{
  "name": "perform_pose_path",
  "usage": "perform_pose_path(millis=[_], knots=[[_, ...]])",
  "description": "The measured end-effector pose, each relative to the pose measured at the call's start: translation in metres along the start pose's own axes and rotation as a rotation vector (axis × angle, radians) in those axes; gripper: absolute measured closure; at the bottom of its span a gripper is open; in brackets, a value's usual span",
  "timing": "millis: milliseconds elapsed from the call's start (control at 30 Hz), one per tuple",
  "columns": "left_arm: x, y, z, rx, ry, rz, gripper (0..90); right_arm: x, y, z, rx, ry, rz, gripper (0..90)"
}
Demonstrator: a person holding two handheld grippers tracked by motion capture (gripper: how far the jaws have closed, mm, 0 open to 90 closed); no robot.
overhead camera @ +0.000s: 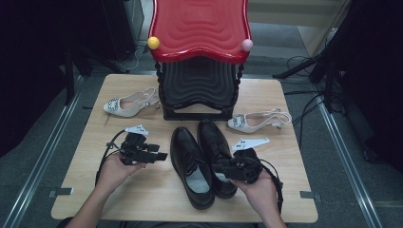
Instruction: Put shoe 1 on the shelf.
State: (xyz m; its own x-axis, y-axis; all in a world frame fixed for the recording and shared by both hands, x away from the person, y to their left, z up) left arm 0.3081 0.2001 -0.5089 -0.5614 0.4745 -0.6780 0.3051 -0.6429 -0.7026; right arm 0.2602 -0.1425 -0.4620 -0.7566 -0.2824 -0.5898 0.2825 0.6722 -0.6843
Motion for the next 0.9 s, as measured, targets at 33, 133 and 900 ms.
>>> perform_pose_path(millis=[33, 133, 900], knots=[[-0.001, 0.0, 0.0, -0.007, 0.007, 0.001, 41.0, 0.0, 0.002, -0.001, 0.001, 0.001, -0.007, 68.4], [-0.003, -0.002, -0.001, -0.002, 0.005, 0.01, 41.1, 0.002, 0.005, -0.005, -0.002, 0.001, -0.022, 67.3], [-0.011, 0.001, -0.006, -0.004, 0.03, 0.013, 41.7, -0.003, 0.015, -0.007, 0.073, 0.045, -0.116, 63.4]])
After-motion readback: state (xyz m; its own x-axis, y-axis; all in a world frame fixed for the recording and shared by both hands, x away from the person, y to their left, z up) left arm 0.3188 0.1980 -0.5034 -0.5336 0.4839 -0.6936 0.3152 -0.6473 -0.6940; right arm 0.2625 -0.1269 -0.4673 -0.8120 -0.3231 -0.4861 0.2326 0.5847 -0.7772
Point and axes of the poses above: each handheld gripper's, and its own axes: y roughly forward along the jaws, x roughly out of its underside, z roughly to its right, the point moved 1 cm from there along y, roughly forward along the jaws, and after that the axes turned 11 degrees about y, right-handed, at the moved point
